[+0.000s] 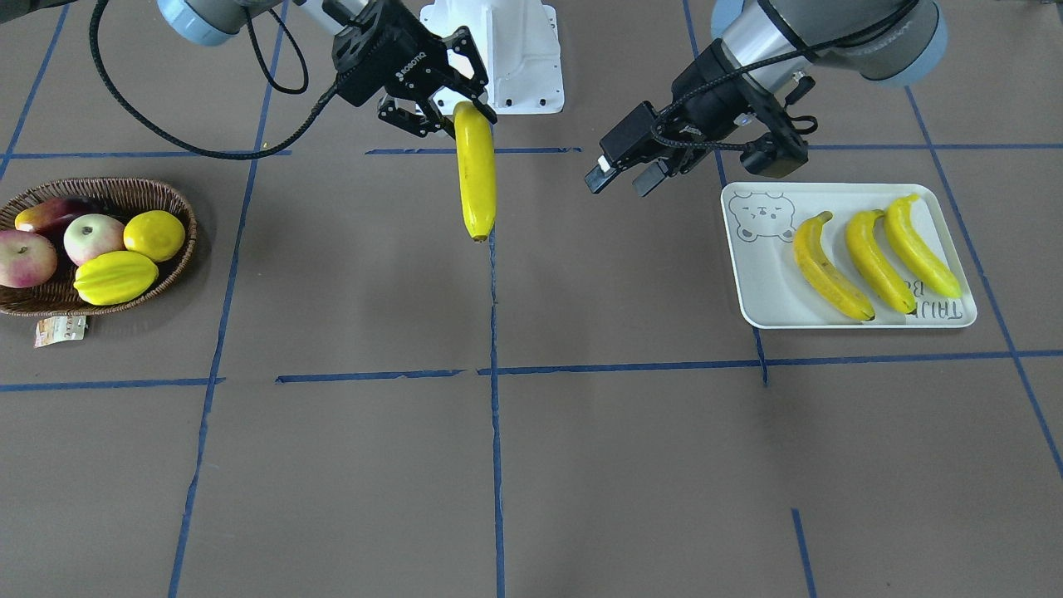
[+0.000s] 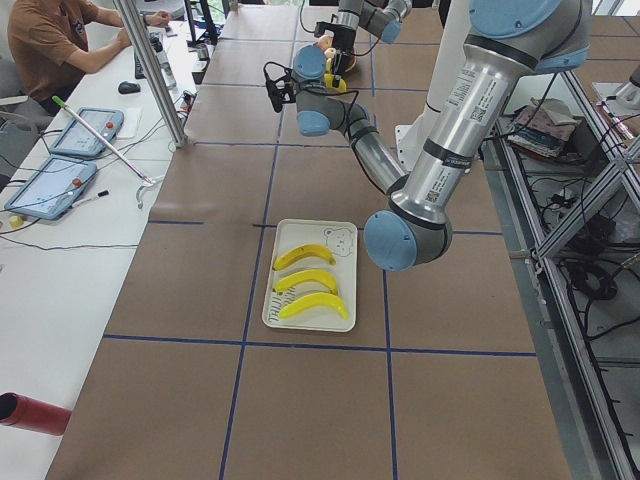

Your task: Transfer all bananas from basket to plate

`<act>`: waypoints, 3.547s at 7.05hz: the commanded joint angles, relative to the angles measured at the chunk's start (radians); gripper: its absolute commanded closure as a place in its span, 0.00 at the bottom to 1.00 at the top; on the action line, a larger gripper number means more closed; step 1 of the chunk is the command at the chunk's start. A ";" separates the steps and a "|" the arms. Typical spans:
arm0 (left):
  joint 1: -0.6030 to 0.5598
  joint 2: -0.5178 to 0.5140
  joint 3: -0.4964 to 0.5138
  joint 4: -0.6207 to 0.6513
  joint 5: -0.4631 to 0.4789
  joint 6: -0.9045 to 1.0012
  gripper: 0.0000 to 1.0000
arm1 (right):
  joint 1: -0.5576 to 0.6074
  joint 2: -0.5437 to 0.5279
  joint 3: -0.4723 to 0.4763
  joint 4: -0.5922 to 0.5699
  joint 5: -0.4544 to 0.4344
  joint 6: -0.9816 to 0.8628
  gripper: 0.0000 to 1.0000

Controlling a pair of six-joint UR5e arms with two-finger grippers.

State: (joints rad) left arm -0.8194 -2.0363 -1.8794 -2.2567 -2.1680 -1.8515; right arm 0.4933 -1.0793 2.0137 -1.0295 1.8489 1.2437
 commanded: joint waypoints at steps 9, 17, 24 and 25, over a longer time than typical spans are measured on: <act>0.166 -0.079 0.026 -0.095 0.109 -0.077 0.01 | -0.067 0.025 0.000 0.063 -0.083 0.005 0.96; 0.169 -0.073 0.025 -0.093 0.106 -0.080 1.00 | -0.081 0.024 0.026 0.059 -0.076 0.112 0.00; 0.054 0.023 -0.026 0.453 0.057 0.295 1.00 | -0.029 -0.051 0.214 -0.267 -0.071 0.111 0.00; 0.049 0.033 -0.029 0.580 0.082 0.392 1.00 | -0.022 -0.095 0.235 -0.267 -0.076 0.111 0.00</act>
State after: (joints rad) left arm -0.7566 -2.0221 -1.8992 -1.8138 -2.1057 -1.5707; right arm 0.4632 -1.1344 2.2283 -1.2905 1.7766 1.3545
